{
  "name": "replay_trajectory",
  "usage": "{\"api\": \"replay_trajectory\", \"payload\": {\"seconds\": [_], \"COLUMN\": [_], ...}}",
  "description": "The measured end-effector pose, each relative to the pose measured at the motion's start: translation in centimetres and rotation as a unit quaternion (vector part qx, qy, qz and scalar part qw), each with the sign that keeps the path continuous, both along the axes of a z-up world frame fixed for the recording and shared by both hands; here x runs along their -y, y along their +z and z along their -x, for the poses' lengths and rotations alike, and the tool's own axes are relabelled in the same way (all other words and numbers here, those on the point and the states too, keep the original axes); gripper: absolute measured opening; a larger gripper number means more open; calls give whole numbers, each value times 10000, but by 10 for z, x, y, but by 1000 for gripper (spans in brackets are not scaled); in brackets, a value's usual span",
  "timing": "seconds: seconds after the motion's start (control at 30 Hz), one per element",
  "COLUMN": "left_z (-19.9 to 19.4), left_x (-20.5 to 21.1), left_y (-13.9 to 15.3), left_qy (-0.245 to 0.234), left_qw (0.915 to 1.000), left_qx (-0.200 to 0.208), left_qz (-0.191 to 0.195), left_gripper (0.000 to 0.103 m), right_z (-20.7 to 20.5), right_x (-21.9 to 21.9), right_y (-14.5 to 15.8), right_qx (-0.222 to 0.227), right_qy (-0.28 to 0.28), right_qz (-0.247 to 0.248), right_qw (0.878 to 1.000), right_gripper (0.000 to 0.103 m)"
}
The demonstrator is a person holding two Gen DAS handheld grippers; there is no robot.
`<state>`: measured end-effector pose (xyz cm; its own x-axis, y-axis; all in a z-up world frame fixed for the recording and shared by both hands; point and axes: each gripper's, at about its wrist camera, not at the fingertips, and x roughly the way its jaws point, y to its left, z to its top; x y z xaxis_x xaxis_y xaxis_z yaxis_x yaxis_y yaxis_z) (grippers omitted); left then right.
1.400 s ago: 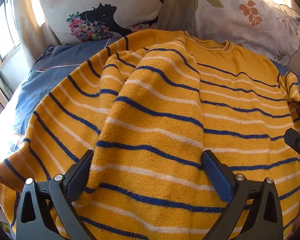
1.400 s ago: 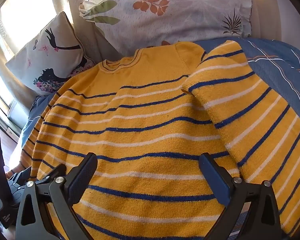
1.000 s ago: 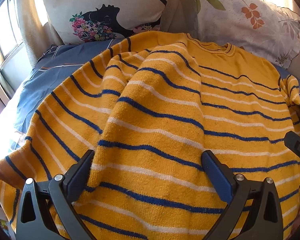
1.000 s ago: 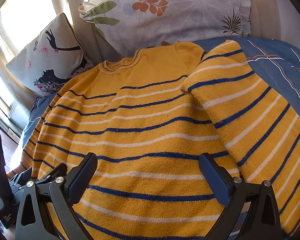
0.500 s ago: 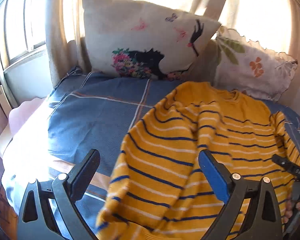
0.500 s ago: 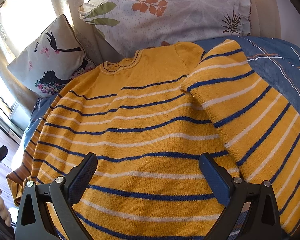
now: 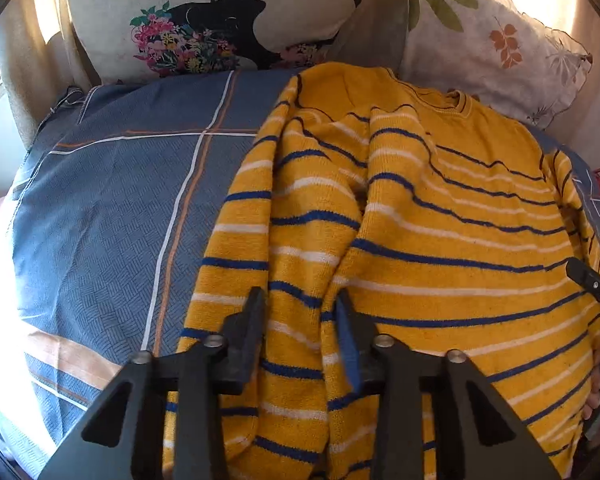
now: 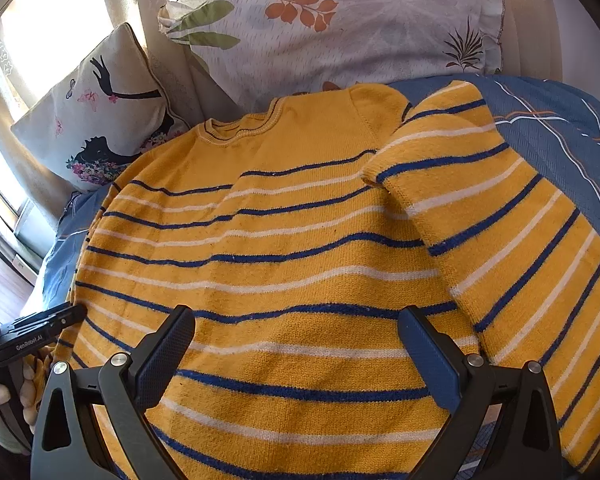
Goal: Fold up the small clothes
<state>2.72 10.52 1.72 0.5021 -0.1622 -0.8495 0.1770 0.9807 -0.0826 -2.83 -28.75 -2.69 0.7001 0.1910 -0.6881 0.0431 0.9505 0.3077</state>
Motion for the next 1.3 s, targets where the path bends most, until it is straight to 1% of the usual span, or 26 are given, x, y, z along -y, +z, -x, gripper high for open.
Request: {"api": "replay_trajectory", "payload": {"seconds": [0.07, 0.1, 0.13, 0.2, 0.23, 0.27, 0.3, 0.43, 0.47, 0.5, 0.57, 0.6, 0.63, 0.67, 0.7, 0.8, 0.83, 0.87, 0.9, 0.93, 0.97, 1.03, 1.17, 1.2, 1.23, 1.3], "left_z": [-5, -6, -6, -7, -8, -11, -14, -18, -17, -15, -10, -8, -7, -6, -7, -14, -18, -20, -26, -29, -30, -33, -50, -55, -59, -63], "left_x": [-13, -19, -25, -38, -50, -64, -77, -112, -117, -119, -116, -109, -103, -93, -83, -61, -56, -50, -46, -44, -45, -52, -82, -90, -97, -107], "left_y": [6, 10, 15, 26, 31, 34, 36, 41, 43, 46, 48, 46, 44, 40, 36, 21, 15, 9, 2, -3, -2, 8, 44, 50, 55, 60], "left_qy": [141, 154, 178, 510, 620, 770, 954, 1606, 1702, 1707, 1508, 1350, 1194, 1052, 910, 495, 415, 391, 422, 498, 555, 850, 1739, 1895, 2006, 2048], "left_qw": [9997, 9995, 9994, 9972, 9965, 9958, 9942, 9842, 9821, 9821, 9860, 9885, 9905, 9920, 9934, 9978, 9987, 9991, 9989, 9981, 9977, 9938, 9732, 9697, 9685, 9717], "left_qx": [-47, -2, 108, 493, 536, 503, 491, 630, 663, 683, 703, 677, 688, 703, 692, 443, 308, 159, -60, -221, -187, 3, 542, 601, 630, 605], "left_qz": [212, 277, 282, -247, -143, -11, -29, -405, -461, -398, -109, -2, 50, 27, -16, 50, 53, -26, -174, -274, -337, -720, -1402, -1416, -1331, -1006], "left_gripper": [20, 17, 0, 0, 0, 0, 0, 0, 0, 0, 9, 30, 60, 71, 76, 76, 68, 52, 1, 3, 3, 3, 3, 4, 6, 9], "right_z": [0, -1, -1, -2, -2, -2, -2, -3, -2, -2, -2, -2, -2, -2, -2, -3, -2, -2, -2, -1, -1, -1, -1, -1, -1, -1], "right_x": [-1, -1, -1, -3, -2, -2, -2, -2, -2, -2, -2, -2, -2, -2, -2, -1, -1, -1, -1, -1, -1, 0, 0, -1, -1, -1], "right_y": [1, 1, 1, 1, 1, 1, 0, 0, 0, 1, 1, 1, 1, 0, 0, 0, 0, 0, 0, 0, 0, -1, -1, -2, -1, -2], "right_qx": [-47, -52, -59, -85, -27, -26, -33, -50, -66, -59, -43, -39, -41, -40, -38, -26, -21, -16, -11, -5, -3, 5, 4, -7, -15, -17], "right_qy": [-10, -12, -13, -15, -6, -5, -4, -5, -6, -7, -8, -9, -10, -9, -9, -8, -9, -10, -10, -11, -10, -9, -9, -11, -11, -11], "right_qz": [118, 129, 142, 214, 69, 67, 92, 125, 167, 158, 133, 124, 138, 138, 132, 101, 91, 76, 69, 82, 88, 107, 111, 118, 122, 91], "right_qw": [9999, 9999, 9999, 9997, 10000, 10000, 10000, 9999, 9998, 9999, 9999, 9999, 9999, 9999, 9999, 9999, 10000, 10000, 10000, 10000, 10000, 9999, 9999, 9999, 9999, 10000], "right_gripper": [103, 103, 103, 103, 103, 103, 103, 103, 103, 103, 103, 103, 103, 103, 103, 103, 103, 103, 103, 103, 103, 103, 103, 103, 103, 103]}}
